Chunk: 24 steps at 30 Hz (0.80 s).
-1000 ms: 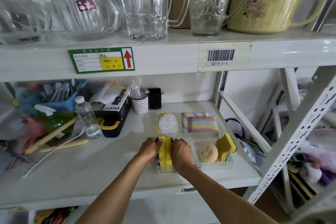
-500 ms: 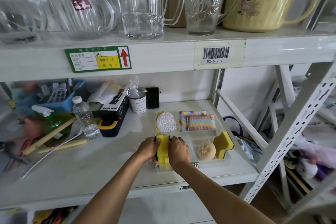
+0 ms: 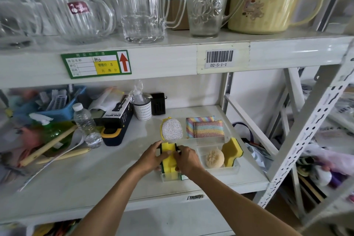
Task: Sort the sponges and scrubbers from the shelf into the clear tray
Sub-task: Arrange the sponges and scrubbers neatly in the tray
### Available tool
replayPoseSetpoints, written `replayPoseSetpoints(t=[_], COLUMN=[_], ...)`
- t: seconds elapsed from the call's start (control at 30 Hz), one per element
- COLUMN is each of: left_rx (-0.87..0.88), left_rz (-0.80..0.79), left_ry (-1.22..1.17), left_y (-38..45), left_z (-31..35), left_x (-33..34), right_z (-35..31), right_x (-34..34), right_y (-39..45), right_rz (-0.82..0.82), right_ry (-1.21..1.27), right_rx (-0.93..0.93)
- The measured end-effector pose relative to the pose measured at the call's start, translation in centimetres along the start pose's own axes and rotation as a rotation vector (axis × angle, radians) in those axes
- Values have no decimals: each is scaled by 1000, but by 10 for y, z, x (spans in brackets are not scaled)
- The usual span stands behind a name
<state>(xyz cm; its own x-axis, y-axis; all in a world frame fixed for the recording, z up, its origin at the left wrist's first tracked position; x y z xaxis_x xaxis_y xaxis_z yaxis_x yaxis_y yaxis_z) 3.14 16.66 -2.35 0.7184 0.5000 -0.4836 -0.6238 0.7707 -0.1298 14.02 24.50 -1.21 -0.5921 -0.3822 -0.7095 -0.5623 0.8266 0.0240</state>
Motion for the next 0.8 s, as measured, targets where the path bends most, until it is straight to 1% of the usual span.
replayPoseSetpoints(t=[0.07,0.13,0.2,0.37,0.5,0.7,0.8], left_rx=[24,58,73,123,133,171,158], left_rz=[-107,-156,-135,-76,-93,-103,-94], left_ry=[-13,32,69,53,64,108,107], left_y=[-5,-3,0,2,5,4,5], left_z=[5,2,-2,5,4,9,6], left_x=[4,4,1,0,4,4,3], right_z=[0,0,-1,-1,-3,-3,-6], right_x=[-1,-1,-2,-7,-8,-5,-6], right_y=[1,1,1,-2,-3,-5,-6], right_rz=[11,25,38,97,107,73,85], right_ry=[1,7,6,-7,-38,-118,-150], right_rx=[-2,-8,-18,-15,-22,-14,-28])
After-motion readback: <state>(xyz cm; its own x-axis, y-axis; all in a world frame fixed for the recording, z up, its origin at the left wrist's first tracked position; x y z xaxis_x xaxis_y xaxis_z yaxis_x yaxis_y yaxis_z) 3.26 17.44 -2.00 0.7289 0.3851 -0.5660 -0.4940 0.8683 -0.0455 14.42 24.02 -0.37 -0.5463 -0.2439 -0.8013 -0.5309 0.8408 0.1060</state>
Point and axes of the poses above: each hand's wrist, its own y-axis towards the middle knuckle, its own x-axis out of the palm, z = x × y, the point moved 9 cm from there along y, towards the middle knuckle, and after that the axes turned 10 degrees about z, right-handed, at the moved point
